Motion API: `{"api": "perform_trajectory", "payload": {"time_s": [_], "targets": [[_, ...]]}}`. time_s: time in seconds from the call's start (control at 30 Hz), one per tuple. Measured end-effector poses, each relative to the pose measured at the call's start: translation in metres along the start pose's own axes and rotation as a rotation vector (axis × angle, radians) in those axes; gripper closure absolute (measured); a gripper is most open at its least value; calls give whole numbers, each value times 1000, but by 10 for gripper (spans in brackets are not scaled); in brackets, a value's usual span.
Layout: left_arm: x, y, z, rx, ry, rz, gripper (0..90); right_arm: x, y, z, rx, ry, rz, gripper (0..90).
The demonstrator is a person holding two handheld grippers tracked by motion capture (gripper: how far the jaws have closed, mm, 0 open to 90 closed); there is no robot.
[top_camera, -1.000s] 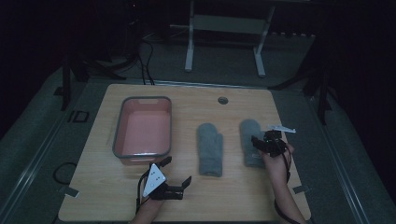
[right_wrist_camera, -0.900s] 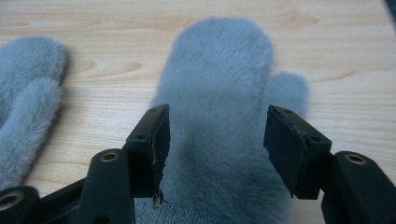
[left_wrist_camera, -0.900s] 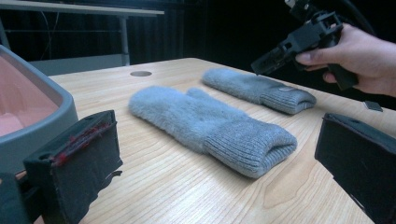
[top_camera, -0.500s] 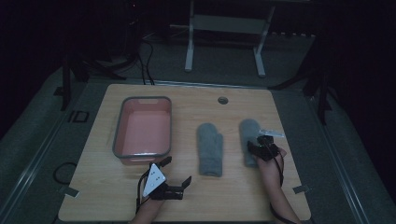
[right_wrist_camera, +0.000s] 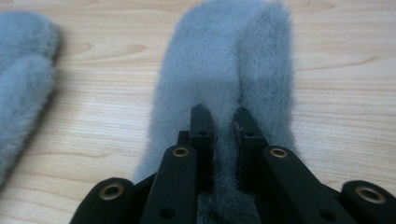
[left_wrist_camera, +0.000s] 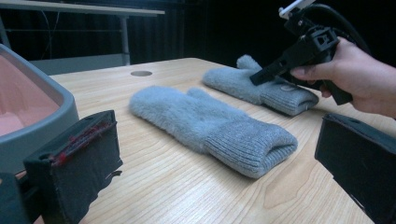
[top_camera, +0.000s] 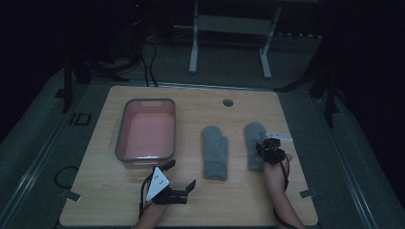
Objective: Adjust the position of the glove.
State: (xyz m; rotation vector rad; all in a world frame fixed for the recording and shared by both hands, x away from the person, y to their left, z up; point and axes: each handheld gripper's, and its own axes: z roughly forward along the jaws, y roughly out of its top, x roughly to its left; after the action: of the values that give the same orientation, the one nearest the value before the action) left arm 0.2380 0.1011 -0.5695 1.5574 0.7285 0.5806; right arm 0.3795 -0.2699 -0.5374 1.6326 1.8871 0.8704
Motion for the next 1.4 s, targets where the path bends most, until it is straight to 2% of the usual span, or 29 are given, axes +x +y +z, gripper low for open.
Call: {"api": "perform_trajectory", "payload": {"time_s": [0.1, 0.27, 0.33, 0.47, 0.7, 0.77, 0.83, 1.03, 1.27, 1.4], "targets": [[0, 0, 0, 0, 0, 1, 2, 3, 2, -5, -9, -2, 7, 816], [0, 0, 0, 0, 0, 0, 2, 7, 11, -21, -34, 24, 52, 816], [0, 0, 0, 0, 0, 0, 2, 5, 14, -28, -50, 47, 119, 816], [0, 0, 0, 0, -1, 0, 2, 14, 20, -37, -62, 33, 102, 817], [0, 0, 0, 0, -1, 0, 2, 30, 26, -48, -80, 70, 137, 816], [0, 0, 0, -1, -1, 3, 2, 35, 28, -51, -84, 87, 168, 816], [0, 0, 0, 0, -1, 2, 2, 40, 30, -54, -87, 97, 179, 816], [0, 0, 0, -1, -2, 4, 2, 61, 35, -61, -104, 114, 145, 815], [0, 0, 0, 1, -1, 1, 2, 80, 40, -65, -113, 152, 147, 816], [0, 0, 0, 0, 0, 3, 2, 96, 41, -64, -105, 172, 138, 815]]}}
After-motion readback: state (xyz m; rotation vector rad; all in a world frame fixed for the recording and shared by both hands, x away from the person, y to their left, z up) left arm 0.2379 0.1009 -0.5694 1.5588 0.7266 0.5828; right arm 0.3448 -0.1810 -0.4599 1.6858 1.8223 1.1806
